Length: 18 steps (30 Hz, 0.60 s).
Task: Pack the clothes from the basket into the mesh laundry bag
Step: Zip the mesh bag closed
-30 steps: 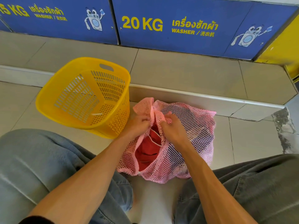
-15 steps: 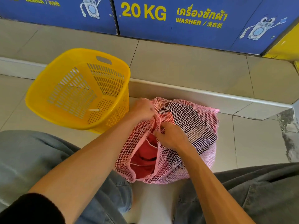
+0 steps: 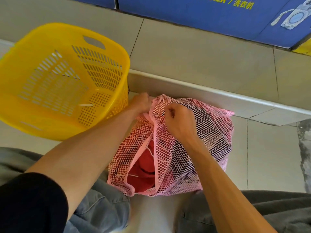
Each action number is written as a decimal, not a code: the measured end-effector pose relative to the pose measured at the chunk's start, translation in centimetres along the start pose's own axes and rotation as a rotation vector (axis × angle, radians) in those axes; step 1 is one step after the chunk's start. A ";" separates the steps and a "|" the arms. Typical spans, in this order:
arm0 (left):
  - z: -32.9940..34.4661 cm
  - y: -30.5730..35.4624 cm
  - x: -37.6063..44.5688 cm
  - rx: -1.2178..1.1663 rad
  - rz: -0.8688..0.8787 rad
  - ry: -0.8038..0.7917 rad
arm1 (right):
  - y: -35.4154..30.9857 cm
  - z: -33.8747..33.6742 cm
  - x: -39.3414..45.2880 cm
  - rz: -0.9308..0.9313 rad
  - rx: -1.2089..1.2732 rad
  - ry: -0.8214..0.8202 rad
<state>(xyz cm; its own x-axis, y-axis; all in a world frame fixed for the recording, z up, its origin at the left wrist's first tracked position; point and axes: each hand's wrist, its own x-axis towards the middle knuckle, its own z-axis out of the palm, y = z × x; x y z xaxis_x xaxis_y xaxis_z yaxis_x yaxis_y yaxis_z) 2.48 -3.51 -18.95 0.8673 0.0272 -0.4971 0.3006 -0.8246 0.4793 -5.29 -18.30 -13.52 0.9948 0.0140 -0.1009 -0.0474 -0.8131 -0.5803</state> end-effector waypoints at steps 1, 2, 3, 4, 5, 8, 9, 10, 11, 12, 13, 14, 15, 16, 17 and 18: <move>0.2 -0.3 0.0 -0.056 -0.017 -0.017 | -0.1 0.3 0.4 0.008 -0.025 0.026; 0.3 -0.5 0.0 -0.110 -0.028 -0.042 | -0.2 0.7 0.8 0.023 -0.054 0.046; 0.3 -0.6 0.0 -0.156 -0.027 -0.064 | -0.3 0.9 1.3 0.041 -0.081 0.053; 0.2 -0.6 0.0 -0.196 -0.023 -0.069 | -0.4 1.0 1.7 0.064 -0.109 0.045; 0.0 -0.6 -0.1 -0.244 -0.019 -0.062 | -0.6 1.0 2.1 0.086 -0.136 0.033; -0.5 -0.3 -0.5 -0.466 -0.004 -0.028 | -1.0 0.8 3.0 0.133 -0.215 -0.003; -0.8 -0.1 -0.7 -0.512 0.017 -0.020 | -1.0 0.7 3.3 0.140 -0.250 -0.020; -1.0 0.0 -0.8 -0.536 0.034 -0.002 | -1.0 0.5 3.5 0.144 -0.276 -0.037; -1.3 0.2 -1.0 -0.560 0.055 0.017 | -1.0 0.4 3.7 0.144 -0.289 -0.047; -1.5 0.4 -1.3 -0.566 0.077 0.036 | -1.1 0.2 3.8 0.142 -0.296 -0.045; -1.7 0.7 -1.6 -0.547 0.095 0.057 | -1.1 0.1 3.9 0.137 -0.303 -0.031; -1.7 0.8 -1.7 -0.520 0.111 0.074 | -1.1 -0.1 4.1 0.127 -0.317 -0.013; -1.7 0.9 -2.0 -0.487 0.122 0.086 | -1.2 -0.2 4.2 0.113 -0.339 0.002; -1.6 0.9 -2.2 -0.461 0.132 0.095 | -1.2 -0.3 4.4 0.099 -0.365 0.003; -1.6 0.9 -2.4 -0.447 0.142 0.104 | -1.4 -0.4 4.6 0.085 -0.391 -0.003; -1.5 0.9 -2.4 -0.444 0.150 0.107 | -1.5 -0.4 4.8 0.072 -0.413 -0.014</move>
<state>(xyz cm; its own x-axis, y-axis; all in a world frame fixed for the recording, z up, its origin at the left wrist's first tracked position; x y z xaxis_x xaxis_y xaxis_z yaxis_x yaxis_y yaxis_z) 1.21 -3.45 -16.24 0.9430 0.0035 -0.3328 0.2892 -0.5036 0.8141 -0.40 -17.23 -12.82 0.9888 -0.0461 -0.1421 -0.0741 -0.9773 -0.1983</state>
